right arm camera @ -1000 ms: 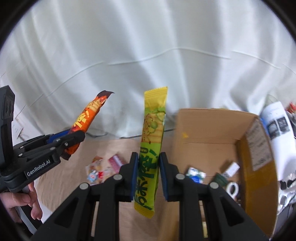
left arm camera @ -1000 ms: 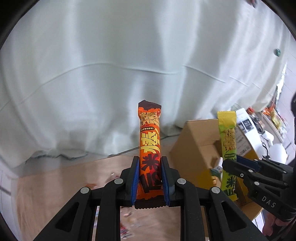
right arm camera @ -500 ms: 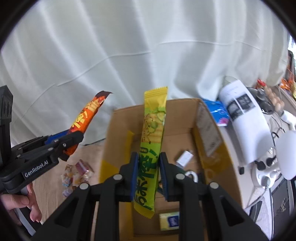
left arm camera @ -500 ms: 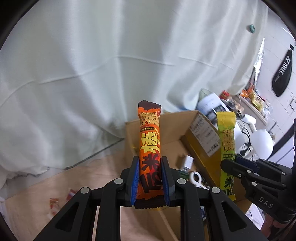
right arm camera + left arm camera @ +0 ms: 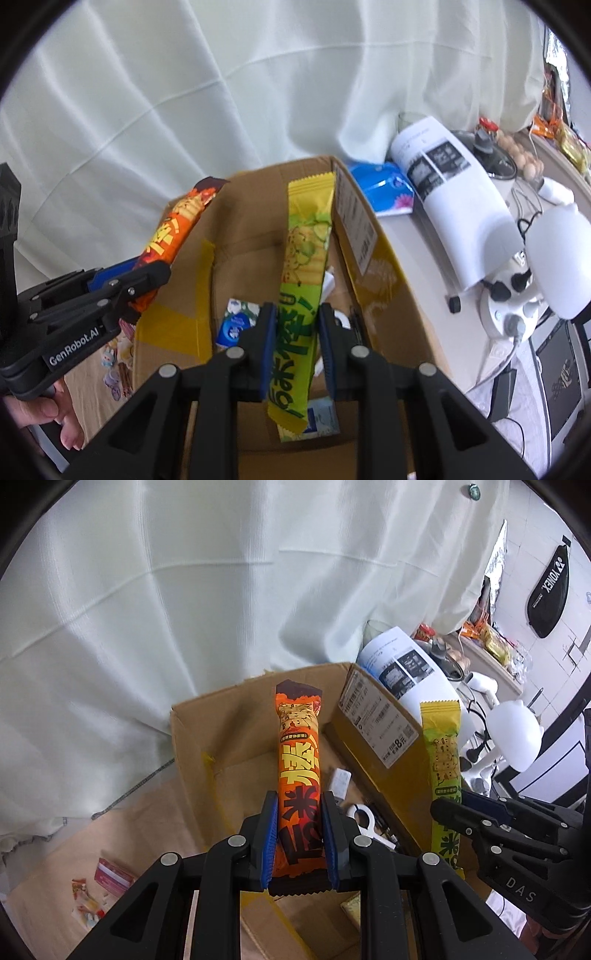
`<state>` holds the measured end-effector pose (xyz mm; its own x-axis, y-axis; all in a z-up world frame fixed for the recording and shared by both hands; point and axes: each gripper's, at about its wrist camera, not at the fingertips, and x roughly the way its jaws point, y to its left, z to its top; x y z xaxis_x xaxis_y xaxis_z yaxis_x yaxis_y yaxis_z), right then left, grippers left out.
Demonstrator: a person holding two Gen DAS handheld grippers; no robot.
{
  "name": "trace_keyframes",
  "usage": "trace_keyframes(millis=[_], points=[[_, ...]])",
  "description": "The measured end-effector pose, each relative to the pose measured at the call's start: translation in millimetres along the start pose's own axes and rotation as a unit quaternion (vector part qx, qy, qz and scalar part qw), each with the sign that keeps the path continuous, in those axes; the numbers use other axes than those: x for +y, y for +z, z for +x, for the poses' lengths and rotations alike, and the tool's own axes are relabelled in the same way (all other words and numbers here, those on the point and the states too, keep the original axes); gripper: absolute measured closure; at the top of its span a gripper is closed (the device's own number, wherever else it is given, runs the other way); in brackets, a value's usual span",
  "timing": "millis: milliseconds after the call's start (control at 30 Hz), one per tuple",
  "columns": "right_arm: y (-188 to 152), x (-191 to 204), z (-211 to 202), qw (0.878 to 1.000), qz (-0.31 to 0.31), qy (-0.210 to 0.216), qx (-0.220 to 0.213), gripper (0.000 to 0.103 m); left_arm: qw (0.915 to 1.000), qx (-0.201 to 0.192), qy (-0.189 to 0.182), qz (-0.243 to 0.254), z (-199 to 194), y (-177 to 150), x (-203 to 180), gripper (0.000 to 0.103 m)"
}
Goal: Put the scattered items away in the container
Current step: 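Lift both snack sticks and carry them over the cardboard box, then open both tools to drop the snack sticks into the box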
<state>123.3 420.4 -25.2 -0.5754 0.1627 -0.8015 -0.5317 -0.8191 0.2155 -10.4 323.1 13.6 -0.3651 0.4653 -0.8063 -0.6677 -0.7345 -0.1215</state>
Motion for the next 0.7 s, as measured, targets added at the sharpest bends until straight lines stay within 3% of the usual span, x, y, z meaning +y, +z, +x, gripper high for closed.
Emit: trace_keyframes(millis=[233,367,467,500,533,567,600,700], points=[[-4.5,-1.2,6.5,1.000,0.007,0.002,0.013,0.076,0.9999,0.010,0.005,0.000,5.9,-5.5,0.7,0.080],[-4.1,-3.6,9.6,1.000,0.014,-0.005,0.023,0.075,0.9993,0.037,-0.004,0.006,13.6,-7.0,-1.4,0.079],[-5.9,-4.1,11.0,0.999,0.014,-0.019,0.027,0.063,0.9986,0.051,-0.009,0.007,19.0,-8.6,-2.0,0.075],[-6.6,-4.4,11.2,0.999,0.015,-0.021,0.028,0.053,0.9983,0.056,-0.009,0.011,20.8,-9.2,-3.1,0.059],[-7.5,-4.9,11.1,0.999,0.017,-0.023,0.029,0.044,0.9981,0.060,-0.008,0.013,22.3,-10.3,-3.8,0.032],[-8.3,-5.6,10.9,0.999,0.019,-0.027,0.029,0.040,0.9980,0.062,-0.006,0.015,23.3,-11.2,-4.4,0.018],[-9.0,-6.6,10.5,0.999,0.021,-0.036,0.030,0.038,0.9981,0.060,-0.003,0.014,23.1,-11.5,-3.7,0.009],[-11.1,-11.6,8.5,0.998,0.025,-0.044,0.027,0.025,0.9985,0.054,-0.010,0.001,20.6,-12.0,2.6,0.003]])
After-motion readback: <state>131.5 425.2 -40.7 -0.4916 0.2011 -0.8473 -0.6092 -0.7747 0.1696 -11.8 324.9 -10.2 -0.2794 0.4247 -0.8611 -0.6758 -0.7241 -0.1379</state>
